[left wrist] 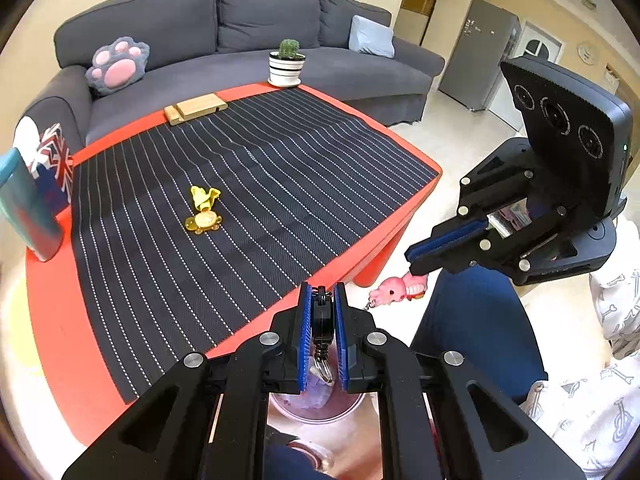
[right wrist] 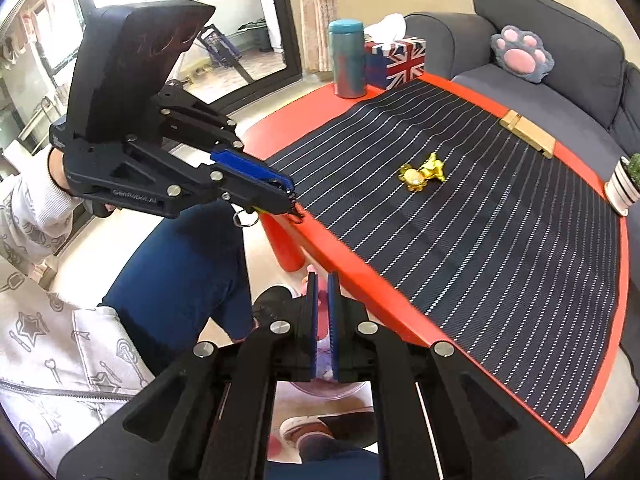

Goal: Collect trash
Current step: 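Open the right gripper to drop the pink pig keychain into the bin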

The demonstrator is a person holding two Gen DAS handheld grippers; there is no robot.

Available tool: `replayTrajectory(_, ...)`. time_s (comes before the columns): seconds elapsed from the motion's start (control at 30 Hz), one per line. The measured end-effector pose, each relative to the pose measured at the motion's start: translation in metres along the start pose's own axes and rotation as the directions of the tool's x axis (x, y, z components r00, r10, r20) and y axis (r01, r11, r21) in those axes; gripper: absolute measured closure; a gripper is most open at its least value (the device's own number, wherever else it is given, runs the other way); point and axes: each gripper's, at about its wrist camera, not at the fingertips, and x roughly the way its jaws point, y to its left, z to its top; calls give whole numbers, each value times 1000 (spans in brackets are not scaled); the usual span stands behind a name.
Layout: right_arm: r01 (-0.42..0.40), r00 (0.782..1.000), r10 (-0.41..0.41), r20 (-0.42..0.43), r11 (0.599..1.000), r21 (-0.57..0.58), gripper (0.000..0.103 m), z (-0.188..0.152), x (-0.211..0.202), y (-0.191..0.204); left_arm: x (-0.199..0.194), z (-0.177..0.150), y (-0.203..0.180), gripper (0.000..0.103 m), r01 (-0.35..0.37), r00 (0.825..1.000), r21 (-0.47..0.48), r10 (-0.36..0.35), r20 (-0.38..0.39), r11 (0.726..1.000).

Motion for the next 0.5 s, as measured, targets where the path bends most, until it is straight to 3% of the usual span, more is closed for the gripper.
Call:
replayTrajectory(0.1, 12, 1000, -12, -13, 1000, -8, 97, 0, 4, 2, 0, -1, 2, 93, -2, 1000, -6, 2, 1, 1000)
replayTrajectory(0.13, 20, 1000, -20, -16, 1000, -8, 84, 0, 5, 1, -1, -1, 1, 93, -3, 1000, -6, 3, 1, 1000)
replayTrajectory(0.17, 30, 999, -31, -17, 1000, -5, 48, 0, 5, 0, 0, -1, 1, 93, -3, 1000, -6, 3, 0, 1000)
replayTrajectory(0.23, 60, 998, -60, -3, 998, 8, 9, 0, 4, -2, 0, -1, 2, 93, -3, 1000, -7, 3, -1, 1000)
replayTrajectory(0.5, 101, 995, -102, 9, 993, 64, 6, 1, -1, -14, 4, -3, 1, 93, 12, 1000, -6, -12, -12, 1000)
